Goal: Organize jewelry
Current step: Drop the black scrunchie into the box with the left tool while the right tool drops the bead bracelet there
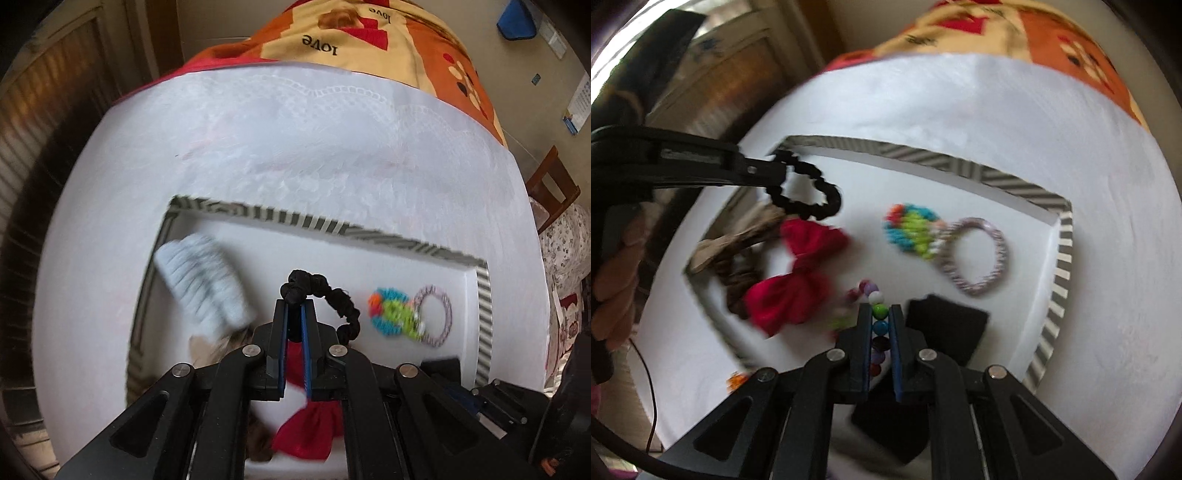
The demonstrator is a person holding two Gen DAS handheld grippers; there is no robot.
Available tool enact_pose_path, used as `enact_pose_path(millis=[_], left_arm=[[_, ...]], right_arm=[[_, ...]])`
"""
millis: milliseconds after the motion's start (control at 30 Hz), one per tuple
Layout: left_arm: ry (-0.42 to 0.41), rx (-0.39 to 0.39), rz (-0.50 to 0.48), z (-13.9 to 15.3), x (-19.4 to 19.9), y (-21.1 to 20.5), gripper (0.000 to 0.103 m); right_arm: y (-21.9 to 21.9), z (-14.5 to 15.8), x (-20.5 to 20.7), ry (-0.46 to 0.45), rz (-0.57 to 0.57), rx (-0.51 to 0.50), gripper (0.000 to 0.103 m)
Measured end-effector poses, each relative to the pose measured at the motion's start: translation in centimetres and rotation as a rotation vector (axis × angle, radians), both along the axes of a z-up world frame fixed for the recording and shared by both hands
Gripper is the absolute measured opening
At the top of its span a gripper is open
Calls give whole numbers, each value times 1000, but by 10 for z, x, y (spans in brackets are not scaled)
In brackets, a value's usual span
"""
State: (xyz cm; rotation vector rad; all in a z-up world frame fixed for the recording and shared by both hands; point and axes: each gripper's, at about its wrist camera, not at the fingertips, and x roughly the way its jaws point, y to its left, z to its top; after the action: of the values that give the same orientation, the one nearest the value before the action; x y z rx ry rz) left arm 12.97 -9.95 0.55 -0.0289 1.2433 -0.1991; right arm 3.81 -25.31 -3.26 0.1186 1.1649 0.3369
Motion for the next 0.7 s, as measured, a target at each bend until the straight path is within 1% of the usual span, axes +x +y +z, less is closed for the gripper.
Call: enact_pose_path(millis=[133,300,333,367,400,467,533,567,600,633,667,700], left_arm=[[27,4,22,-17,21,-4,0],[53,37,35,-35,28,-1,0],[58,36,39,-38,28,0,0],[57,18,43,-39,27,2,0],[57,1,45,-40,27,3,4],[57,-28,48,-40,25,6,19],[48,-43,54,-39,21,9,26],[45,-52,59,-38,19,11,31],[44,-63,65,-37,17,13,33],[41,-74,71,-35,14,14,38],[33,-80,79,-32,10,16,38],[26,-79,80,-29,7,17,38]], right_arm=[[-2,-8,10,9,-3,20,9],[11,-9,11,0,38,35,10],[10,-9,11,3,30,45,12],[9,-9,12,10,19,57,19],[7,-8,11,11,12,68,27],[4,-3,10,2,4,87,32],[3,3,6,-7,-1,85,33],[2,6,4,-11,-4,85,37],[2,9,2,-15,-8,87,43],[1,12,-1,-19,-13,89,47],[0,13,-1,-21,-17,89,50],[-2,15,-5,-23,-21,90,51]])
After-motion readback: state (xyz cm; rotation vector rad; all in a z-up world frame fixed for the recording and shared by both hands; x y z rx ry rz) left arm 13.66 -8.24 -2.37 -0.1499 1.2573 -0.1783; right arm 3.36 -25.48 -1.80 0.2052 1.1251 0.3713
